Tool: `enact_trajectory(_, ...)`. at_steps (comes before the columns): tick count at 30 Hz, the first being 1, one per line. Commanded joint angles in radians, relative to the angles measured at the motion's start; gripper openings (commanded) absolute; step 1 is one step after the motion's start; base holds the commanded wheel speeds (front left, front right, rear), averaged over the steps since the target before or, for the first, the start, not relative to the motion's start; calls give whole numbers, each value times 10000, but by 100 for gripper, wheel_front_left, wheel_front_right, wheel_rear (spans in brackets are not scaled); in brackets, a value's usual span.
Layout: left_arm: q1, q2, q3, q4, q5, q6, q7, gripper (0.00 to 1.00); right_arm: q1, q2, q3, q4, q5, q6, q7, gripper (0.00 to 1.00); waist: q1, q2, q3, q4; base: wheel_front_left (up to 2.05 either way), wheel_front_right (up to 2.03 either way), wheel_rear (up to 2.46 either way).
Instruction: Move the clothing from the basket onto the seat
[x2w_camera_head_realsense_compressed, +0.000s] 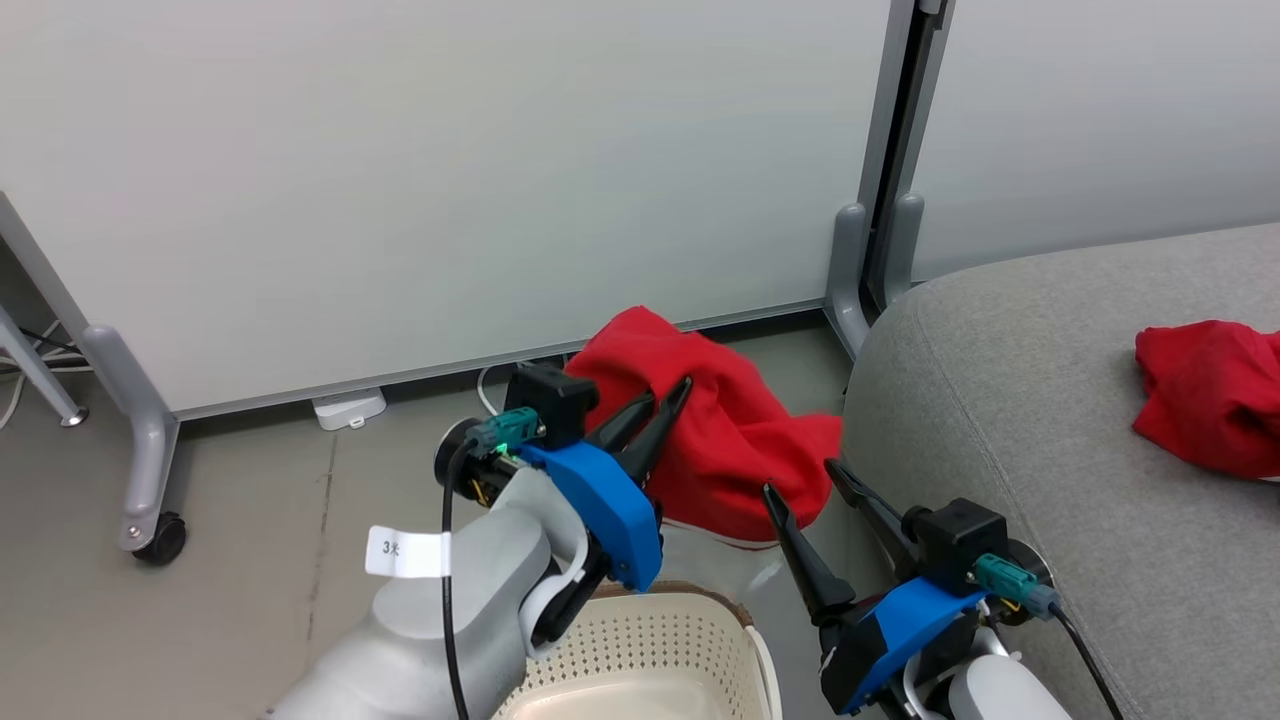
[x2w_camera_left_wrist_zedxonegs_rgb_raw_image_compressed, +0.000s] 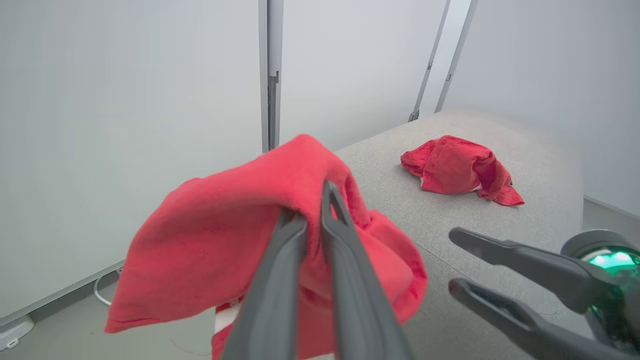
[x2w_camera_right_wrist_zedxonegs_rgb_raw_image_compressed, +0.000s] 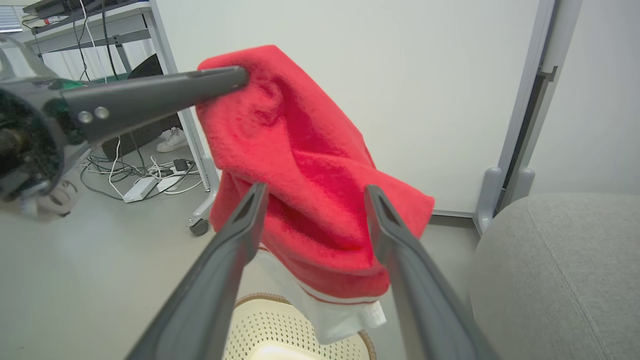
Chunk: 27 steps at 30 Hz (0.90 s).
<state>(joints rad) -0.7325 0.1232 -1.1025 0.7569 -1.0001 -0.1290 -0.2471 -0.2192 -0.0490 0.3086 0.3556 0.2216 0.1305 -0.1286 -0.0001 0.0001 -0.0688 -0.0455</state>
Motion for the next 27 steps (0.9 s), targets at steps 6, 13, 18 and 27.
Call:
enact_trajectory(6,-437,34,-156,26,-39,-17,-101,0,199,-26,57,-145,7,3,93,100,1,-1,-20,33,0,0,0)
enact_trajectory(13,-410,5,-346,116,-197,-17,-116,0,224,-26,78,-190,27,3,129,100,1,-1,8,2,0,0,0)
enact_trajectory(18,-521,-32,-495,160,-274,-17,-135,0,235,-26,126,-187,44,5,144,100,1,-1,45,-16,0,0,0)
enact_trajectory(27,-555,-57,-664,186,-404,-18,-154,0,-3,-27,378,1,-11,5,288,100,1,-1,143,-41,0,0,0)
